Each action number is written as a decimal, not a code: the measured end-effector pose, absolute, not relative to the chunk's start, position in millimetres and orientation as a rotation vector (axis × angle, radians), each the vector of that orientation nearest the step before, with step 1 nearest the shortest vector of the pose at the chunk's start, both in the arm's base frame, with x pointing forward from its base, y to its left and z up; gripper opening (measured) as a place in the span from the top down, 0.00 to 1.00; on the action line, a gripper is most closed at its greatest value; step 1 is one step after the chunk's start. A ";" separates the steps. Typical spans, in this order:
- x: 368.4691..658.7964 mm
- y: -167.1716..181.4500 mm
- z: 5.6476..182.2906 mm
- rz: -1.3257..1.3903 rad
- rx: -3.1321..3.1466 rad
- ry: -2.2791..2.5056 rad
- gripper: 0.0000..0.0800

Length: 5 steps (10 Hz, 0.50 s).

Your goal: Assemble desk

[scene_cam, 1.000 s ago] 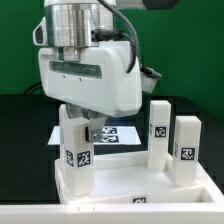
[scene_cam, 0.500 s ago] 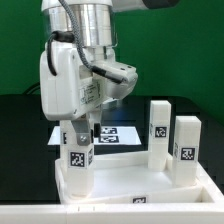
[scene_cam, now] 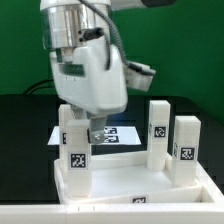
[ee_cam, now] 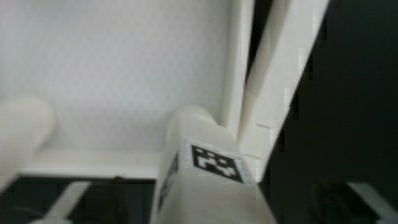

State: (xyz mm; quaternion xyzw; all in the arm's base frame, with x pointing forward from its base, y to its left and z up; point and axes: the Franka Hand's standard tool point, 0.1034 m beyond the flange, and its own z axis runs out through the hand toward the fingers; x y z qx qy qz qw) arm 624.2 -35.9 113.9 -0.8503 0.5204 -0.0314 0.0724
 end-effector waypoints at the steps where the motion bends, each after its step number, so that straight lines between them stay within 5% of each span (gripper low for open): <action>1: 623.8 -36.7 112.8 -0.098 -2.586 1.521 0.27; 5: 623.7 -42.1 113.2 -0.143 -2.895 0.917 0.19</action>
Offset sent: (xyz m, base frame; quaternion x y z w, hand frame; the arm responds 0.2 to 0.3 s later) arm 0.0000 0.0000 0.0000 0.0000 0.0000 -0.1296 0.9916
